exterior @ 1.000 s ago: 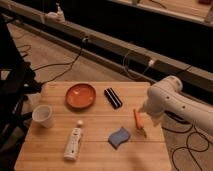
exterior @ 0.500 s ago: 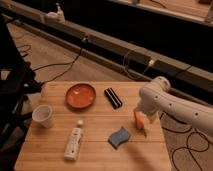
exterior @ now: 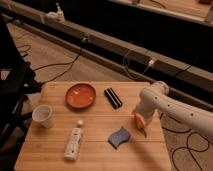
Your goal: Place the pepper on the white sponge
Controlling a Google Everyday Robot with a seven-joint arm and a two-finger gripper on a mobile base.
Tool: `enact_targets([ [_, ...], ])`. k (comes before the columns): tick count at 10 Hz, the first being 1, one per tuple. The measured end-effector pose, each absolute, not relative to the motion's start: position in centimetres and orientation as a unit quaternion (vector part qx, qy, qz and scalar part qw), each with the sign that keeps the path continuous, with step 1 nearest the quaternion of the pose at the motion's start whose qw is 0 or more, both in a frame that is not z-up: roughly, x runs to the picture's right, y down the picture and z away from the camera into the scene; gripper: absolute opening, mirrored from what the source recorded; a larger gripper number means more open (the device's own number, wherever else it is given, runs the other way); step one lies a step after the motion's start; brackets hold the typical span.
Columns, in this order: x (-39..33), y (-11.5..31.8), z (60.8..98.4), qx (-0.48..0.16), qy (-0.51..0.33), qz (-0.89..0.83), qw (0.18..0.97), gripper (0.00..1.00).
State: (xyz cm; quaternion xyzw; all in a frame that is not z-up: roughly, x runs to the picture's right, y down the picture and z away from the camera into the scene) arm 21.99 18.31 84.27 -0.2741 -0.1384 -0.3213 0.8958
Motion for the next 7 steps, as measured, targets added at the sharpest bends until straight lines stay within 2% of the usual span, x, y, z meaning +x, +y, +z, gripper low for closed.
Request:
enact_targets([
  [1, 22.1, 18.8, 84.7, -0.277, -0.144, -0.313, 0.897, 0.64],
  [2, 22.3, 19.1, 85.2, -0.28, -0.151, -0.301, 0.899, 0.57],
  [7, 22.8, 17.7, 85.0, -0.271, -0.16, -0.269, 0.91, 0.06],
])
